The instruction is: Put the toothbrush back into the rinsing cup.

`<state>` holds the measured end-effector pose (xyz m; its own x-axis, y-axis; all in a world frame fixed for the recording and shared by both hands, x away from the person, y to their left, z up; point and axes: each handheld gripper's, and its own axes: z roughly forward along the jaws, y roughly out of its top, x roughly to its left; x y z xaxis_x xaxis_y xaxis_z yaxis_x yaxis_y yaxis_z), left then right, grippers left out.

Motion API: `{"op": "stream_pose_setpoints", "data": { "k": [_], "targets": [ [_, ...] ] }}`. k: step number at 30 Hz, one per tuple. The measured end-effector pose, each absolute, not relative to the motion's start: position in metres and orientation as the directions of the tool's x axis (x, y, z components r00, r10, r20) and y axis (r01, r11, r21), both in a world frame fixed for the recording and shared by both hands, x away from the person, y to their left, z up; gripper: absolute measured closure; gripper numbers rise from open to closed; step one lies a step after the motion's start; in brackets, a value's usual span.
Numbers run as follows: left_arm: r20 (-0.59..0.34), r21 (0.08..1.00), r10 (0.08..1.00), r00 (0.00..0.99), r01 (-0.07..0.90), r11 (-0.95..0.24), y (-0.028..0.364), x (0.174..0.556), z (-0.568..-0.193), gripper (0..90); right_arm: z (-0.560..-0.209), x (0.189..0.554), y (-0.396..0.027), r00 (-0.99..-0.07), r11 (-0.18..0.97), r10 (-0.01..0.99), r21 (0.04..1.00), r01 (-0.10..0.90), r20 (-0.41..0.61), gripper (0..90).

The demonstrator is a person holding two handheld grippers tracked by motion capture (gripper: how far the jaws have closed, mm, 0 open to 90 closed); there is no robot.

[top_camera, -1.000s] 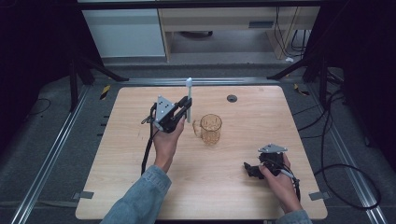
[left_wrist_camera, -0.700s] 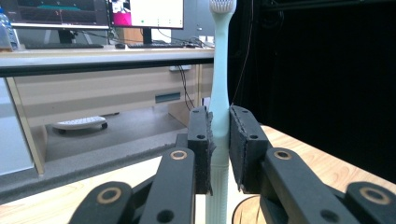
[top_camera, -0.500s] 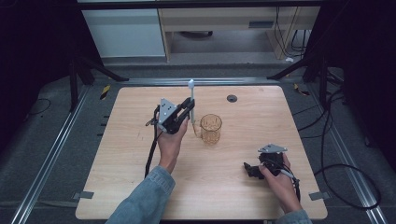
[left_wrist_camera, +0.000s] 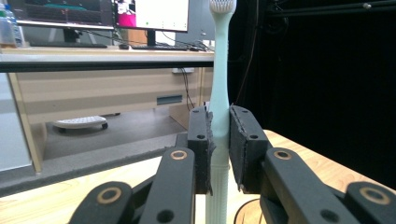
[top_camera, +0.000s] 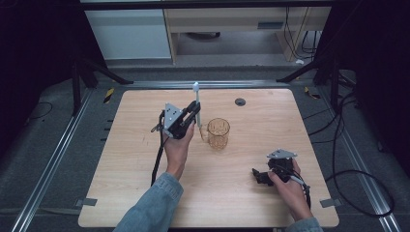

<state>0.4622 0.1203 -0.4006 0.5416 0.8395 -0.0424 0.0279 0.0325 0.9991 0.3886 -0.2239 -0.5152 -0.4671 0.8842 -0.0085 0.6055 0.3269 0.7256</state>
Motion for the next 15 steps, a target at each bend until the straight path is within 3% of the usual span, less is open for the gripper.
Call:
{"op": "stream_pose_setpoints", "data": {
  "k": [15],
  "targets": [
    [-0.028,0.999,0.87,0.491,-0.016,0.041,0.104,0.457,-0.404,78.5,-0.515,0.389,-0.224,-0.472,0.332,0.881,0.725,0.604,-0.01,0.7]
  ]
}}
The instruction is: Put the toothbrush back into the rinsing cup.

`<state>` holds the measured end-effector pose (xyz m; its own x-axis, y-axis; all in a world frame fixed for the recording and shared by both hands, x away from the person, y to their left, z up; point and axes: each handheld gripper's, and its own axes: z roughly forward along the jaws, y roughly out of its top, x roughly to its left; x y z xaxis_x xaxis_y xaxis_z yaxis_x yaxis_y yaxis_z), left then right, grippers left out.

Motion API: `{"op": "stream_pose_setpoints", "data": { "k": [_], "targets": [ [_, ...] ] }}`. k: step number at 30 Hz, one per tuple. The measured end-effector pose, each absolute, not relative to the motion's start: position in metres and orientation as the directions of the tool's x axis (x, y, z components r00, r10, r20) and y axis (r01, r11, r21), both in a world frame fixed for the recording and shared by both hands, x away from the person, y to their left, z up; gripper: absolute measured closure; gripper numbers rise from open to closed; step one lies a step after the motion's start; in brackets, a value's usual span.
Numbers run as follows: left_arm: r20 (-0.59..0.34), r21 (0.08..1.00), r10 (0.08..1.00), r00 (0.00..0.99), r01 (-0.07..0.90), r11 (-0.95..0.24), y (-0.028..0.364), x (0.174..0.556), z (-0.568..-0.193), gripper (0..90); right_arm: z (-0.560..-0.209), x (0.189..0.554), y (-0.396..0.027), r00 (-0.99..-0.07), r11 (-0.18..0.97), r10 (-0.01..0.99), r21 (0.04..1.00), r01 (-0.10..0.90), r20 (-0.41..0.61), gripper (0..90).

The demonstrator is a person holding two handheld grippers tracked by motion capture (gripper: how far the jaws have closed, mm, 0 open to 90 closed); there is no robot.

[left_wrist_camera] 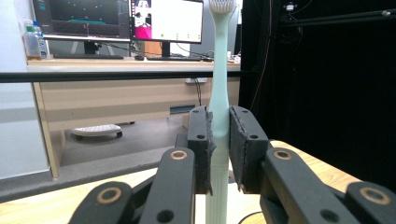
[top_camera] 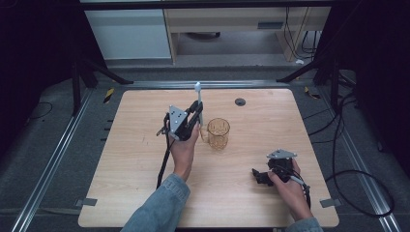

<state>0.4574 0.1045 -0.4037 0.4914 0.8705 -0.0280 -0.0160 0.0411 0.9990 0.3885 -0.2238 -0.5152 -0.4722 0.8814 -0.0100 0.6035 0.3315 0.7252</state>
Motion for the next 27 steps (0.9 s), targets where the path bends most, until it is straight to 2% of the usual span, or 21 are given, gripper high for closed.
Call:
{"op": "stream_pose_setpoints", "data": {
  "k": [27],
  "targets": [
    [-0.027,1.0,0.876,0.482,0.0,0.031,0.096,0.471,-0.427,78.3,-0.515,0.388,-0.224,-0.481,0.338,0.877,0.724,0.601,-0.011,0.7]
  ]
}}
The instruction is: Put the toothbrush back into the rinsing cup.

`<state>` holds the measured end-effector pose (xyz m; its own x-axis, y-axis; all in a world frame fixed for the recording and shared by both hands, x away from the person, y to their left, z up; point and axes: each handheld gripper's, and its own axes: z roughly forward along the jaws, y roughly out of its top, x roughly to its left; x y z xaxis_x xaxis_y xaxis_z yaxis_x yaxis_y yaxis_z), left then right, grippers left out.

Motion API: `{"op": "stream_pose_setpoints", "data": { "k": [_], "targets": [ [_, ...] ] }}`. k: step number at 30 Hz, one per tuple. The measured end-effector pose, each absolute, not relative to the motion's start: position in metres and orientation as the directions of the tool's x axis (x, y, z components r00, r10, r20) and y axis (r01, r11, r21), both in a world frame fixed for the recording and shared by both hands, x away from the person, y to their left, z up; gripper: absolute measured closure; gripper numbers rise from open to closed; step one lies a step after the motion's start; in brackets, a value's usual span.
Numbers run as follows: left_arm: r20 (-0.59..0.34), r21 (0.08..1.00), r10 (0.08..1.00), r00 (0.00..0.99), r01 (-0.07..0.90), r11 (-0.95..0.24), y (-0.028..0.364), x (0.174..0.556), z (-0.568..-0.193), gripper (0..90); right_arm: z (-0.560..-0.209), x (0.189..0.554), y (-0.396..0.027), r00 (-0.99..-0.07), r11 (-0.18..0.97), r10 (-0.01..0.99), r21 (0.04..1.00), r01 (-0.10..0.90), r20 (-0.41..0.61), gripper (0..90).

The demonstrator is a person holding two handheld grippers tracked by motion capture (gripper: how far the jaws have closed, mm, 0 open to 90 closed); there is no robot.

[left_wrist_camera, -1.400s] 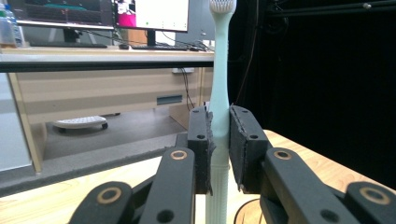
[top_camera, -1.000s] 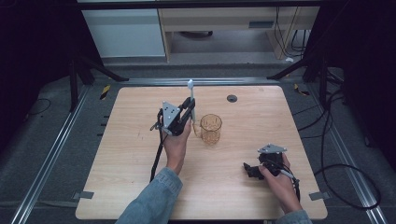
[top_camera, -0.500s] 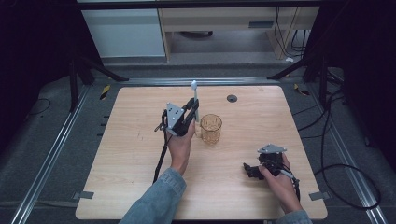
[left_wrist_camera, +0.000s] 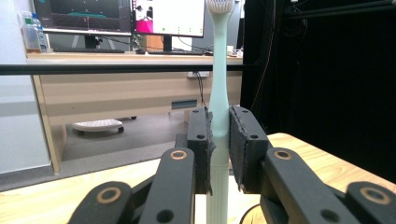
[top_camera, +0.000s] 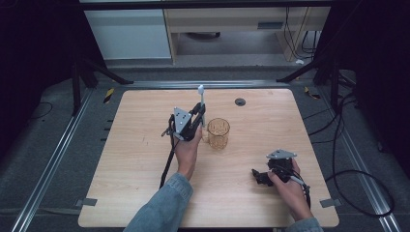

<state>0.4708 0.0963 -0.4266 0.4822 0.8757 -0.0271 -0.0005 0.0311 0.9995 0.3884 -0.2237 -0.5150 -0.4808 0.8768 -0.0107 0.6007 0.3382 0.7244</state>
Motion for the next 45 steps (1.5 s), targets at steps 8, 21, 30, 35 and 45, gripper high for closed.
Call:
{"op": "stream_pose_setpoints", "data": {
  "k": [8,21,30,35,45],
  "targets": [
    [-0.029,1.0,0.876,0.481,0.023,0.021,0.094,0.471,-0.439,78.4,-0.515,0.389,-0.224,-0.482,0.34,0.876,0.725,0.599,-0.012,0.7],
    [-0.021,0.999,0.877,0.481,0.037,0.003,0.096,0.466,-0.449,78.3,-0.515,0.389,-0.224,-0.484,0.341,0.875,0.725,0.598,-0.012,0.6],
    [-0.016,0.998,0.879,0.477,0.054,-0.011,0.096,0.462,-0.456,78.4,-0.515,0.388,-0.224,-0.484,0.339,0.875,0.725,0.599,-0.009,0.6],
    [-0.011,0.998,0.879,0.476,0.057,-0.018,0.097,0.459,-0.459,78.4,-0.515,0.388,-0.224,-0.485,0.338,0.875,0.725,0.599,-0.008,0.6],
    [-0.008,0.997,0.879,0.477,0.072,-0.03,0.098,0.457,-0.463,78.5,-0.515,0.389,-0.224,-0.485,0.341,0.875,0.725,0.598,-0.012,0.6]
  ]
}}
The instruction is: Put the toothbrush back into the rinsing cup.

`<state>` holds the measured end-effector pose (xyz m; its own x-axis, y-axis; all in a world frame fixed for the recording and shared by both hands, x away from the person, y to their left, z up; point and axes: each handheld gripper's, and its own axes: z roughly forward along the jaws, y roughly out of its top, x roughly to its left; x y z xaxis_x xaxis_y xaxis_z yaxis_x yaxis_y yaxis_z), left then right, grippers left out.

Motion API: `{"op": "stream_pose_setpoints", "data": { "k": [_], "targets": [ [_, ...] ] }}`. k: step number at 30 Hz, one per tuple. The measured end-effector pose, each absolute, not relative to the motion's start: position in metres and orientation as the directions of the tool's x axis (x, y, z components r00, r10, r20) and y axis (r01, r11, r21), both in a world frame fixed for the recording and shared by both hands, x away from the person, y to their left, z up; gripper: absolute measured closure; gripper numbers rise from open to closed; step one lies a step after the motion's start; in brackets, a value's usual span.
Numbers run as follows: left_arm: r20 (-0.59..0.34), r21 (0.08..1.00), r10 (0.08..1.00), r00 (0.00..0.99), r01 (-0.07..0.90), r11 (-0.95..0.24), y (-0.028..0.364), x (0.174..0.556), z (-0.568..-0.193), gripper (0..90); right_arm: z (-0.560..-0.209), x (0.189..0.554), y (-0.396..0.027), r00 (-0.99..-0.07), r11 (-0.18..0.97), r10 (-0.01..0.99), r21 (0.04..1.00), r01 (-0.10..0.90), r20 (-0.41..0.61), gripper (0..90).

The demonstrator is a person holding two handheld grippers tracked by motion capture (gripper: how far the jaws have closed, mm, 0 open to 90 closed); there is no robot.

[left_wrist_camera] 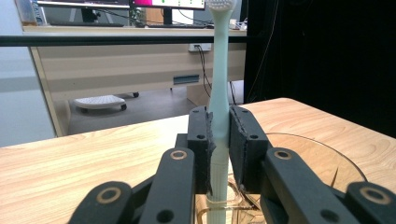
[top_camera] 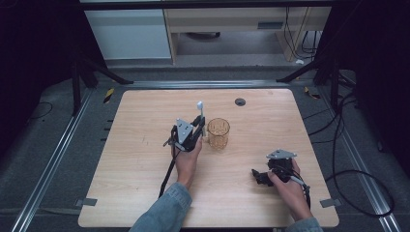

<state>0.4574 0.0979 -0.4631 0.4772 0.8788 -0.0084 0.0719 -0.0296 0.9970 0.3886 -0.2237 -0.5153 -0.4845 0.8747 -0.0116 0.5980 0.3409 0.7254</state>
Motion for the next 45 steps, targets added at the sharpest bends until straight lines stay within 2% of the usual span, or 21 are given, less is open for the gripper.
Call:
{"op": "stream_pose_setpoints", "data": {
  "k": [45],
  "targets": [
    [-0.005,0.99,0.877,0.481,0.123,-0.061,0.097,0.46,-0.474,78.3,-0.515,0.389,-0.224,-0.485,0.34,0.875,0.725,0.599,-0.009,0.6]
  ]
}}
